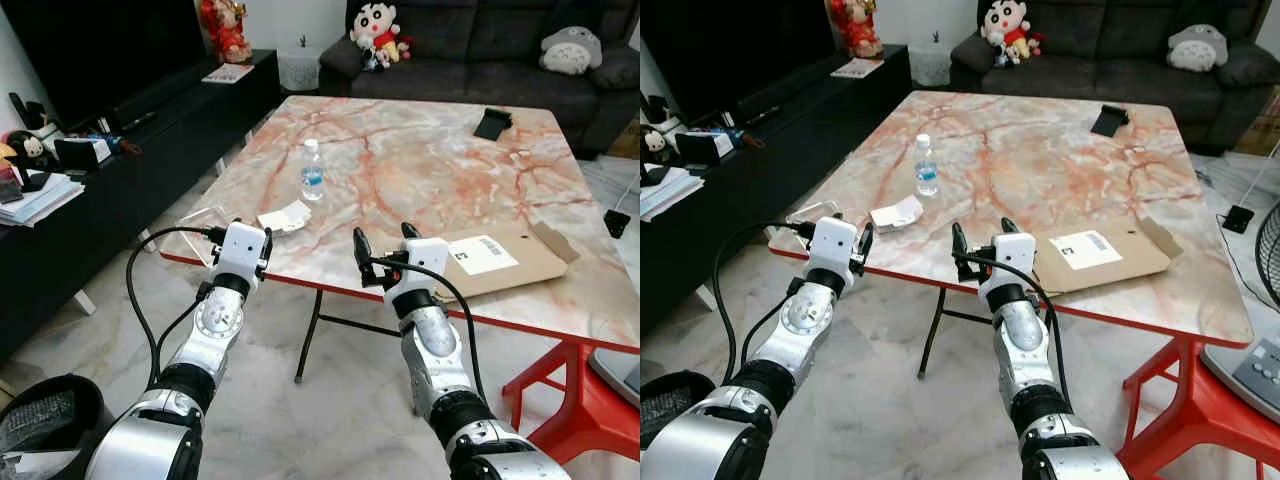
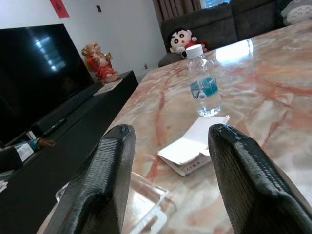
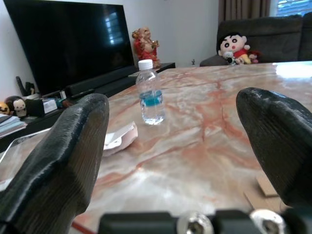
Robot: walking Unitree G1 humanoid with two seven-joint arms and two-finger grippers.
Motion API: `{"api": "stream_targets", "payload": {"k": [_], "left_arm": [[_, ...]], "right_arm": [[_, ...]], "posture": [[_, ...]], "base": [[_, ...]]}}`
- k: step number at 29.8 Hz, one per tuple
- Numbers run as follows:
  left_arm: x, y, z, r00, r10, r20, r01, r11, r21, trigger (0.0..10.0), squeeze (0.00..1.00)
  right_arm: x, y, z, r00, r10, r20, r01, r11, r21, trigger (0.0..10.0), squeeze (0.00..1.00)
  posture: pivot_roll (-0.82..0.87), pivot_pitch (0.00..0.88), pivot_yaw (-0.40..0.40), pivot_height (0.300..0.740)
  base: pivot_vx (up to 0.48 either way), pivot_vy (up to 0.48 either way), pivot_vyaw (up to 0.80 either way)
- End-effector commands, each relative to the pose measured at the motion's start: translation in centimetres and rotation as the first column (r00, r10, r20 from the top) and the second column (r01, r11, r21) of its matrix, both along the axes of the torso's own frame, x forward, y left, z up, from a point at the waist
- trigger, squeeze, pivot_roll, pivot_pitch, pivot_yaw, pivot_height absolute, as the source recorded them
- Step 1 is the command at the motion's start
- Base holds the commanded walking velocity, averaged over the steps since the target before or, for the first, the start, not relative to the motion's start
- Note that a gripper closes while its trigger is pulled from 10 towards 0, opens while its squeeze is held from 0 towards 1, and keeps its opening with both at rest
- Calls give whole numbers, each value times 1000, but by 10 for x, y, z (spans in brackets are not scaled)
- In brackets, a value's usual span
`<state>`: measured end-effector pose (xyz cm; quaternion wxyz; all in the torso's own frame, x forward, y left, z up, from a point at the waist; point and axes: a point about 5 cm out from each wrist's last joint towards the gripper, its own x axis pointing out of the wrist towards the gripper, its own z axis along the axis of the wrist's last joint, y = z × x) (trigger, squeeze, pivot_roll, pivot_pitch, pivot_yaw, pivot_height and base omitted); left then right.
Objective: Picking trash to rubbish bin
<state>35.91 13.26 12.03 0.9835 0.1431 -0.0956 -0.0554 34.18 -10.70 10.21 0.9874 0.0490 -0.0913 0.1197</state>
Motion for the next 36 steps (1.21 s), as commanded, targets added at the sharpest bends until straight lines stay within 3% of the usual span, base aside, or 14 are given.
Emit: {"api": "stream_targets", "payload": {"k": [1, 25, 30, 36], "left_arm": [[2, 7, 6, 1000, 13, 24, -12, 1000, -11, 10000, 0], [1, 8, 6, 999, 2, 38, -3, 1000, 19, 10000, 0], [-5, -1, 5, 993, -95, 64, 87, 989, 119, 10000, 0], [-17, -20, -1, 959, -275, 65, 244, 922, 299, 10000, 0]], "right_arm": [[4, 3, 9, 1000, 6, 26, -7, 1000, 4, 10000, 0], [4, 5, 9, 999, 17, 28, -17, 1000, -4, 10000, 0], [4, 5, 9, 999, 17, 27, -17, 1000, -2, 10000, 0], [4, 5, 9, 1000, 16, 25, -16, 1000, -1, 10000, 0]], "posture": [[-59, 0, 40, 740], [-58, 0, 40, 740], [-58, 0, 42, 740], [-57, 0, 40, 740]], "base": [[480, 0, 0], [480, 0, 117], [0, 0, 0], [0, 0, 0]]}}
